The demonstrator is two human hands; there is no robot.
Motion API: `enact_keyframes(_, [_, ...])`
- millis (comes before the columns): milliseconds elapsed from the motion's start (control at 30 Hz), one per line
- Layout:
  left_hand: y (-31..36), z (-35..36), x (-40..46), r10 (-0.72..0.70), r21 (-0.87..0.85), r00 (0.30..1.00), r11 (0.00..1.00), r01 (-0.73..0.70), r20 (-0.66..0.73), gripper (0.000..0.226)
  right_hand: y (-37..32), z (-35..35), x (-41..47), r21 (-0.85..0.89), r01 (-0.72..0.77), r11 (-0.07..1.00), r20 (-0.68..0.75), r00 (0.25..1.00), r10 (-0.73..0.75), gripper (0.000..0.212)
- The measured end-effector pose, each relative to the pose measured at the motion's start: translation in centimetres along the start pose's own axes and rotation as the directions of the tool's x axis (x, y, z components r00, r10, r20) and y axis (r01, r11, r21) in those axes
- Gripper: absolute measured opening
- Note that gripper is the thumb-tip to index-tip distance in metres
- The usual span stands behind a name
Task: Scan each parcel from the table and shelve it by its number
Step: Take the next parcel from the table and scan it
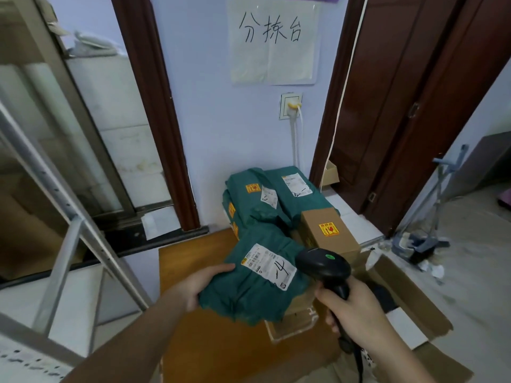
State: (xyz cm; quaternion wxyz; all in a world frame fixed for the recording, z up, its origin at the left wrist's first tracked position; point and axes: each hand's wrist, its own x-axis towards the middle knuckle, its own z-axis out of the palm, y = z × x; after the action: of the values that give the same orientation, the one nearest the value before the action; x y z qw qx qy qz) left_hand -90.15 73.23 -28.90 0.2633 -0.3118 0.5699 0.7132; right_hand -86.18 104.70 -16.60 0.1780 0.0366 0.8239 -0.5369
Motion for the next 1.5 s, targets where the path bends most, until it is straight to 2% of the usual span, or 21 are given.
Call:
enact_keyframes(100, [1.0,-0.9,0.5,0.002,0.010,1.000,1.000,-0.002,-0.009,0.077,-0.4,0.5,0.3,0.011,-0.030,0.999,0.016,0.999,0.030,0.007])
enact_keyframes(167, [1.3,-1.4,0.8,0.021,-0.057,1.000,0.998,-0.021,-0.007,0.077,-0.6,0.9,0.6,0.006,-0.040,0.999,0.021,0.999,0.040,0.007])
enact_keyframes(300, [0.0,-2.3,1.8,0.077,-0.240,0.995,0.966,-0.091,-0.066,0.098,-0.6,1.7,0.9,-0.021,-0.033,0.999,0.020,0.999,0.033,0.011])
enact_keyframes(367, [-1.6,-2.1,1.9,0.095,-0.394,0.991,0.911,-0.125,-0.094,0.093,-0.5,2.1,1.0,-0.031,-0.034,0.999,0.019,0.999,0.034,0.011])
enact_keyframes(467, [-4.4,-0.6,1.6,0.161,-0.620,0.975,0.753,-0.220,-0.151,0.095,-0.6,2.8,1.2,-0.024,-0.034,0.999,0.025,0.999,0.035,0.012])
enact_keyframes(533, [-5.4,1.2,0.9,0.204,-0.667,0.962,0.693,-0.273,-0.182,0.090,-0.6,3.3,1.4,-0.021,-0.026,0.999,0.027,0.999,0.026,0.012])
enact_keyframes(633, [-5.8,4.1,0.3,0.164,-0.653,0.941,0.685,-0.323,-0.295,0.092,-0.8,3.7,1.7,-0.021,-0.014,1.000,0.022,1.000,0.015,0.011])
enact_keyframes(700, [-5.5,5.6,0.6,0.142,-0.597,0.906,0.709,-0.374,-0.399,0.121,-0.8,3.7,1.8,-0.024,-0.010,1.000,0.015,1.000,0.010,0.013])
enact_keyframes(767, [-5.0,6.5,0.4,0.106,-0.557,0.905,0.757,-0.343,-0.412,0.152,-0.9,3.8,1.9,-0.038,-0.002,0.999,0.009,1.000,0.003,0.015])
enact_keyframes(800, [-5.1,6.5,0.8,0.087,-0.547,0.909,0.775,-0.318,-0.407,0.155,-0.9,3.8,1.9,-0.047,0.002,0.999,0.006,1.000,-0.002,0.015])
enact_keyframes(1000, [-4.7,5.5,0.5,0.076,-0.544,0.924,0.788,-0.287,-0.376,0.120,-1.1,3.7,1.5,-0.041,0.012,0.999,0.008,1.000,-0.012,0.012])
enact_keyframes(1133, [-4.1,3.3,-0.3,0.202,-0.503,0.925,0.791,-0.348,-0.322,0.096,-0.9,3.9,1.1,-0.050,0.041,0.998,0.003,0.999,-0.041,0.012])
enact_keyframes(1233, [-2.8,1.9,-1.3,0.332,-0.451,0.915,0.797,-0.403,-0.230,0.074,-0.8,4.6,0.7,-0.073,0.073,0.995,-0.016,0.997,-0.074,0.011])
enact_keyframes(1300, [-1.6,1.1,-2.0,0.363,-0.438,0.911,0.799,-0.413,-0.196,0.059,-1.0,5.2,0.3,-0.108,0.094,0.990,-0.038,0.994,-0.099,0.013])
enact_keyframes(1333, [-0.8,0.8,-2.3,0.369,-0.433,0.911,0.801,-0.413,-0.186,0.058,-1.1,5.6,0.1,-0.121,0.112,0.986,-0.044,0.992,-0.118,0.013])
enact_keyframes(1433, [1.3,0.0,-3.2,0.424,-0.364,0.891,0.814,-0.453,-0.161,0.074,-1.8,6.5,-0.3,-0.194,0.182,0.964,-0.051,0.979,-0.195,0.012])
enact_keyframes(1500, [2.4,-0.4,-3.8,0.474,-0.317,0.869,0.810,-0.493,-0.142,0.073,-2.4,7.2,-0.5,-0.228,0.222,0.948,-0.048,0.970,-0.239,0.014])
